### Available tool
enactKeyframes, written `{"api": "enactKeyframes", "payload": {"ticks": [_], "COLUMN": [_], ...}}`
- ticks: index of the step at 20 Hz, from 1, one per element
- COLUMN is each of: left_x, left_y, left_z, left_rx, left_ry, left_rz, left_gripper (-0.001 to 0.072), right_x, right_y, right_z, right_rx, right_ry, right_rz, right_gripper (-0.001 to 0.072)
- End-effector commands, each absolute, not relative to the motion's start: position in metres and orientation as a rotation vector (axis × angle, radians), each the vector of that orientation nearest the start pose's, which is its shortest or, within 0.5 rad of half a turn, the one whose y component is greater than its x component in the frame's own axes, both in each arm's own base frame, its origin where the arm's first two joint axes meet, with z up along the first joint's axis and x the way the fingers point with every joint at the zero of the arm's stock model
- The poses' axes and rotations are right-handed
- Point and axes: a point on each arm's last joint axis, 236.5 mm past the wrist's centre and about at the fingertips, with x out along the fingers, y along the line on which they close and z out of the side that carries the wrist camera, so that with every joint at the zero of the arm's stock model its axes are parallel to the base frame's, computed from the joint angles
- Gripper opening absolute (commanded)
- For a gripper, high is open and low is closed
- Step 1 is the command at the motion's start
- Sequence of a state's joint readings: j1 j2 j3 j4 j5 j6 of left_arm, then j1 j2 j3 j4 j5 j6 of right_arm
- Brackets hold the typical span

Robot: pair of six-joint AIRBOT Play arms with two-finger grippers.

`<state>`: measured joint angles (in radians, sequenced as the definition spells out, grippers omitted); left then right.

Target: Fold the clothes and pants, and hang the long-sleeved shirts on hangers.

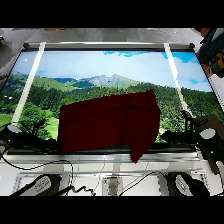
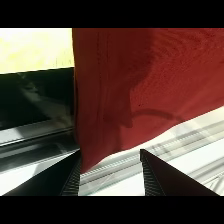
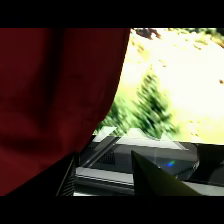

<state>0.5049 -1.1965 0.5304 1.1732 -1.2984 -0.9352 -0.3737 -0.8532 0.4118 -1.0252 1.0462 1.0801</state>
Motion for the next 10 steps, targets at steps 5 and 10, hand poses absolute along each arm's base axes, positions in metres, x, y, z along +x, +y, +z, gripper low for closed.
{"api": "enactKeyframes", "payload": {"ticks": [5,10], "left_x": [0.169,0.226], "left_y": [-0.02,-0.053], "left_z": [-0.122,-0.085], "left_rx": [-0.392,-0.479], "left_ry": [1.69,1.484], "left_rz": [-0.417,-0.532], "left_gripper": [0.0015,0.0015], "right_x": [0.231,0.221], "right_y": [0.023,0.022], "right_z": [-0.078,-0.086], "right_rx": [0.407,0.409], "right_ry": [1.271,1.327], "right_rz": [0.199,0.196], "right_gripper": [0.0373,0.0372]}}
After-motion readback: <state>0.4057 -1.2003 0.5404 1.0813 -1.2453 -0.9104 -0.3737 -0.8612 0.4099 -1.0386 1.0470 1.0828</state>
